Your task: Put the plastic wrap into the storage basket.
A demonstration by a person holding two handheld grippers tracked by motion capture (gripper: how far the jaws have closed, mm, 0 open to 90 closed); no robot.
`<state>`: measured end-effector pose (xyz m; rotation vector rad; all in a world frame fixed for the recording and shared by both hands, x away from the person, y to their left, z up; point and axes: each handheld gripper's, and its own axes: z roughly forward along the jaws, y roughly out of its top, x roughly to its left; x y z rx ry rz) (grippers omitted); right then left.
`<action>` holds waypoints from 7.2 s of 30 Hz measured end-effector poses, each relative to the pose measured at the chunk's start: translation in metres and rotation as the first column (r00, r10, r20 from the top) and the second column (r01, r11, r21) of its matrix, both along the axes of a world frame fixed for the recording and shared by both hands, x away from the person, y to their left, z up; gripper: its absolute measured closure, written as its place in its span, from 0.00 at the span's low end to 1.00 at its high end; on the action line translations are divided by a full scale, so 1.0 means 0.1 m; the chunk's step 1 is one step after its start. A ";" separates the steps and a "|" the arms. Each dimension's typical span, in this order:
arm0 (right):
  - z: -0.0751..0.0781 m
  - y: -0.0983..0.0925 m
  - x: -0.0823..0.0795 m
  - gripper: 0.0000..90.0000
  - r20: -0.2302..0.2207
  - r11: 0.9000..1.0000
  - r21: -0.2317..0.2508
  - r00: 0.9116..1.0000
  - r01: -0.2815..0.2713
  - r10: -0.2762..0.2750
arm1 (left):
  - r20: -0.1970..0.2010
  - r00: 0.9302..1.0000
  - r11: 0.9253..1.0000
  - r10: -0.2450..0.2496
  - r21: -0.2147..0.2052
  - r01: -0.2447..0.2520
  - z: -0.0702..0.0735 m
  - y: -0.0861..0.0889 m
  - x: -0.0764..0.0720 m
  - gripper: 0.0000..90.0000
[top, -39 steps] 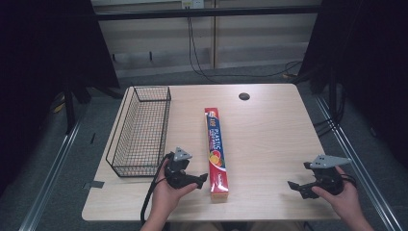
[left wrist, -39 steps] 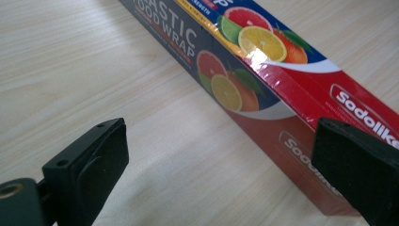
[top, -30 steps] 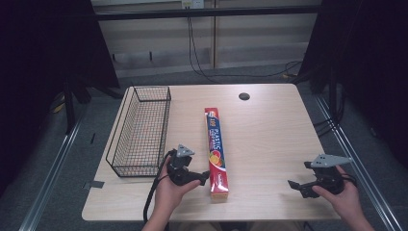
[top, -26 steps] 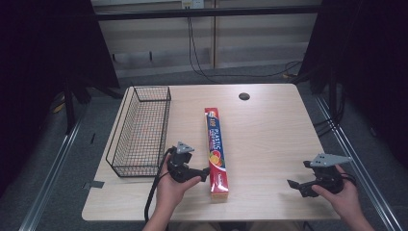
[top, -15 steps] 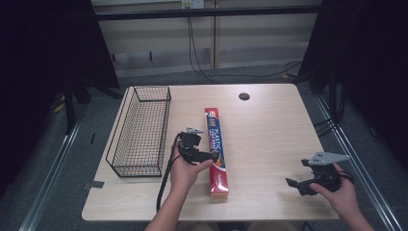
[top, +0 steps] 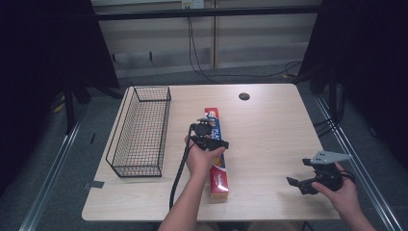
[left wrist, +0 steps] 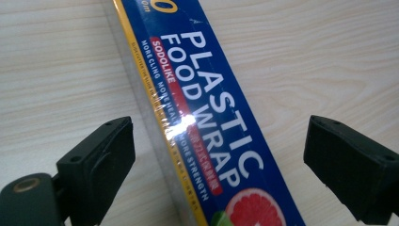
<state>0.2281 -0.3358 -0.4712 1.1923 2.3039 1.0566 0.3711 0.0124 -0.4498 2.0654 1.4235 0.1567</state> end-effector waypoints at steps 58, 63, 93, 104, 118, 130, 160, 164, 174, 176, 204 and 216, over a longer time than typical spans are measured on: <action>0.01 -0.02 0.00 0.05 0.005 0.999 0.034 1.000 -0.004 0.004 | -0.207 0.968 0.964 0.143 0.249 -0.089 0.82 0.30 0.31 0.49; 0.01 -0.02 -0.01 0.05 0.003 0.999 0.035 1.000 -0.002 0.002 | -0.218 0.965 0.964 0.147 0.249 -0.091 0.87 0.33 0.33 0.49; 0.00 -0.03 -0.01 0.05 0.006 0.999 0.030 1.000 -0.012 0.012 | -0.207 0.960 0.956 0.186 0.264 -0.128 1.29 0.67 0.43 0.49; -0.01 -0.03 0.00 0.05 0.003 1.000 0.025 1.000 -0.017 0.016 | -0.210 0.956 0.951 0.207 0.271 -0.146 1.40 0.83 0.44 0.49; 0.00 -0.02 -0.01 0.05 0.001 1.000 0.025 1.000 -0.019 0.019 | -0.212 0.951 0.947 0.224 0.278 -0.161 1.43 1.03 0.44 0.49; -0.01 -0.03 -0.01 0.05 -0.001 1.000 0.019 1.000 -0.021 0.021 | -0.218 0.944 0.942 0.248 0.280 -0.183 1.41 1.17 0.46 0.49; 0.00 -0.01 -0.02 0.05 0.001 1.000 0.011 1.000 -0.027 0.027 | -0.214 0.926 0.931 0.311 0.265 -0.252 1.42 1.51 0.48 0.49; 0.00 -0.01 -0.02 0.05 0.001 1.000 0.011 1.000 -0.030 0.030 | -0.215 0.923 0.930 0.318 0.262 -0.259 1.40 1.56 0.49 0.49; 0.00 0.00 -0.02 0.05 0.006 1.000 0.008 1.000 -0.030 0.030 | -0.225 0.913 0.924 0.341 0.260 -0.281 1.31 1.75 0.53 0.49; -0.01 0.00 -0.02 0.05 0.005 0.999 0.009 0.999 -0.033 0.033 | -0.224 0.910 0.920 0.348 0.266 -0.286 1.29 1.77 0.54 0.49; -0.01 -0.01 -0.02 0.05 0.004 0.999 0.003 0.999 -0.038 0.038 | -0.231 0.905 0.914 0.356 0.288 -0.286 1.11 1.91 0.68 0.49; -0.02 0.00 -0.02 0.05 0.009 0.999 -0.003 0.999 -0.044 0.044 | -0.241 0.896 0.908 0.374 0.290 -0.301 1.02 2.01 0.69 0.49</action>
